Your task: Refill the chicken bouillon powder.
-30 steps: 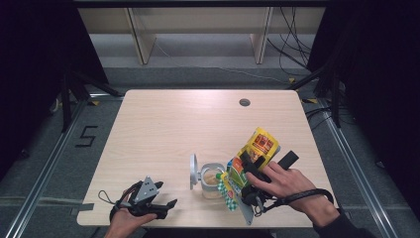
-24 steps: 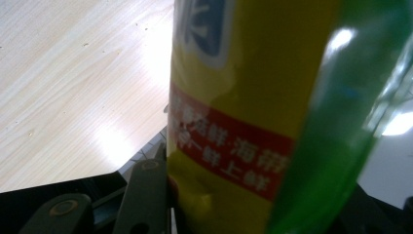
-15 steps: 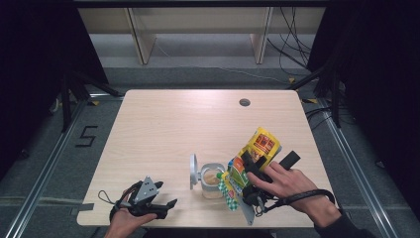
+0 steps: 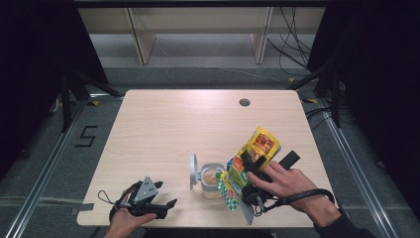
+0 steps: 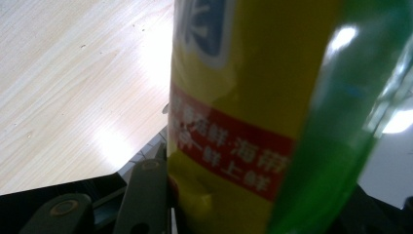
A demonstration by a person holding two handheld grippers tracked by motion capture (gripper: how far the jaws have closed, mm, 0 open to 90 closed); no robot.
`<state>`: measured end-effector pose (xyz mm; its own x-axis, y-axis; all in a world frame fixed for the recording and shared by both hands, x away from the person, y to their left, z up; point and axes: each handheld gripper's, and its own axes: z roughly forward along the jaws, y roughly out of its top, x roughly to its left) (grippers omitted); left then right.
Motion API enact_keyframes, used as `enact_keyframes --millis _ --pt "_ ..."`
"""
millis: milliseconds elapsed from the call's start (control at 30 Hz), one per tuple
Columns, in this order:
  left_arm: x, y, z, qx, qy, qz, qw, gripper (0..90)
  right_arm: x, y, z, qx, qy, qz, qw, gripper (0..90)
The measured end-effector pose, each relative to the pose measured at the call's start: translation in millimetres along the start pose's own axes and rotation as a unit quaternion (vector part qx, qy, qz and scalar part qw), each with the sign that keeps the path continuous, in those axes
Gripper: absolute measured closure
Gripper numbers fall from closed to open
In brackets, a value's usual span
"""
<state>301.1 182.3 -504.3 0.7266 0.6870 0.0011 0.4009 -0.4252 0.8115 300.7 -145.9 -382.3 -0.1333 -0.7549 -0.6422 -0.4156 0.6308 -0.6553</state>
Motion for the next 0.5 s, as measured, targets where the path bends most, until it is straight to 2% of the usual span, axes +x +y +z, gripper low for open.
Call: enact_keyframes --millis 100,167,200,233,300,367,500 --pt "-0.1 0.3 -0.3 0.001 -0.002 0.001 1.0000 22.3 -0.3 -0.2 0.0 -0.002 0.000 0.001 1.0000 60.6" --pt "-0.3 0.3 -0.7 0.002 0.000 0.002 1.0000 22.3 0.9 -0.1 -0.4 0.002 -0.007 0.004 1.0000 60.6" --pt "0.1 -0.1 0.0 -0.001 0.000 0.002 1.0000 22.3 1.7 -0.1 -0.2 0.002 -0.020 0.003 0.9998 60.6" --pt "0.0 -0.2 0.2 -0.002 0.000 0.000 1.0000 22.3 2.3 -0.8 1.8 -0.013 -0.022 0.006 0.9997 60.6" --pt "0.3 0.0 -0.1 0.000 -0.001 0.000 1.0000 22.3 3.0 -0.9 2.0 -0.013 -0.019 0.007 0.9997 60.6" --pt "0.2 -0.1 0.0 0.000 -0.001 0.000 1.0000 22.3 0.8 -0.2 0.5 -0.003 0.003 0.000 1.0000 60.6" --pt "0.0 0.4 -0.7 0.005 0.002 0.001 1.0000 22.3 1.1 -0.1 0.1 -0.002 0.003 0.003 1.0000 60.6"
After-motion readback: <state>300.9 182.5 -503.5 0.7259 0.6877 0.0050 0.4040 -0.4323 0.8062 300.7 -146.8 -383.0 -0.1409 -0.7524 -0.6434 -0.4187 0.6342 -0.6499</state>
